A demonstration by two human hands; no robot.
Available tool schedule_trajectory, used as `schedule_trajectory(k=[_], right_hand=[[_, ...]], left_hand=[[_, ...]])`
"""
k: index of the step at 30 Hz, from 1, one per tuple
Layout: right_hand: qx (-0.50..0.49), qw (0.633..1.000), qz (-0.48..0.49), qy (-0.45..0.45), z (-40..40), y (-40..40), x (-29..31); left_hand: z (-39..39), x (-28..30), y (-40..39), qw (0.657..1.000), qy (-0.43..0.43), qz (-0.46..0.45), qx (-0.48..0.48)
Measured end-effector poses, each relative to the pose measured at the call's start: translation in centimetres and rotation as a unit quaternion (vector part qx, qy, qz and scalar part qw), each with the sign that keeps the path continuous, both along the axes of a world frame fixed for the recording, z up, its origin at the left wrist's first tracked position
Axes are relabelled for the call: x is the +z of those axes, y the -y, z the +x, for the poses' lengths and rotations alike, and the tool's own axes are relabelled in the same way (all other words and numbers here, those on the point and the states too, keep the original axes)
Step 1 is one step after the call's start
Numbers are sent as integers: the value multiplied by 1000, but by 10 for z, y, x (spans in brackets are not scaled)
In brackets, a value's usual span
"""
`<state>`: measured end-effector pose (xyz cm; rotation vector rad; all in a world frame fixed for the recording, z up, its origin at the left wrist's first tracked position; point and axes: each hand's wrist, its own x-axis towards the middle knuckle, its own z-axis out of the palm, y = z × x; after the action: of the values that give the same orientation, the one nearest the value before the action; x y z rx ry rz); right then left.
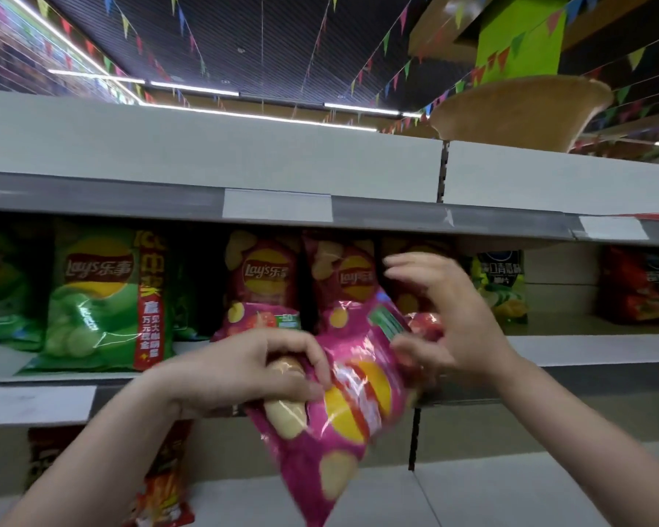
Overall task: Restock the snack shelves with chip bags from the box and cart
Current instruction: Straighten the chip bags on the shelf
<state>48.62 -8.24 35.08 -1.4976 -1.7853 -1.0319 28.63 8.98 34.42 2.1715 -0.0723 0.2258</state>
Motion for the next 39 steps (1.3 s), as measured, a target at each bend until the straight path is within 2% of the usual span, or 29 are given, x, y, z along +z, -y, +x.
schedule_trajectory(k=[2, 3, 5, 7, 9, 10, 12, 14, 15, 18, 21, 24, 27, 30, 36, 39], right_hand=[[-38, 981, -158, 110, -29, 2, 6], [-75, 961, -233, 128, -42, 1, 6], [-146, 918, -360, 73, -55, -2, 1], [-160, 902, -400, 9, -63, -2, -4], [-169, 917, -360, -35, -66, -1, -10], [-193, 919, -340, -59, -67, 1, -12], [-224, 913, -290, -180, -69, 1, -15], [-170, 879, -238, -376, -68, -1, -15], [-131, 854, -221, -453, -70, -3, -13], [-74, 802, -197, -559, -68, -25, -17], [-72, 800, -124, -583, -73, -66, -18], [-60, 789, -79, -606, -82, -100, -13], [-67, 802, -41, -593, -89, -123, -6], [-84, 814, -31, -575, -87, -136, -5], [-126, 855, -17, -503, -84, -152, -18], [-137, 864, -5, -485, -80, -158, -26]], left_hand=[[-9, 6, 4, 992, -44, 107, -52], [-11, 8, 7, 986, -52, 145, -62], [-14, 12, 13, 978, -58, 191, -59], [-18, 15, 15, 973, -56, 215, -56], [-26, 15, 11, 978, -31, 202, -37], [-31, 15, 8, 986, -2, 164, -8], [-41, 11, -1, 992, 98, 6, 75], [-45, 0, -14, 956, 179, -156, 172], [-45, -6, -18, 940, 183, -197, 210], [-39, -26, -17, 938, 112, -257, 205], [-33, -26, -5, 937, 101, -281, 183], [-22, -21, -8, 926, 153, -249, 239], [-12, -18, -18, 903, 204, -238, 293], [0, -22, -31, 892, 243, -233, 301], [17, -36, -50, 884, 275, -120, 359], [26, -40, -56, 875, 256, -53, 407]])
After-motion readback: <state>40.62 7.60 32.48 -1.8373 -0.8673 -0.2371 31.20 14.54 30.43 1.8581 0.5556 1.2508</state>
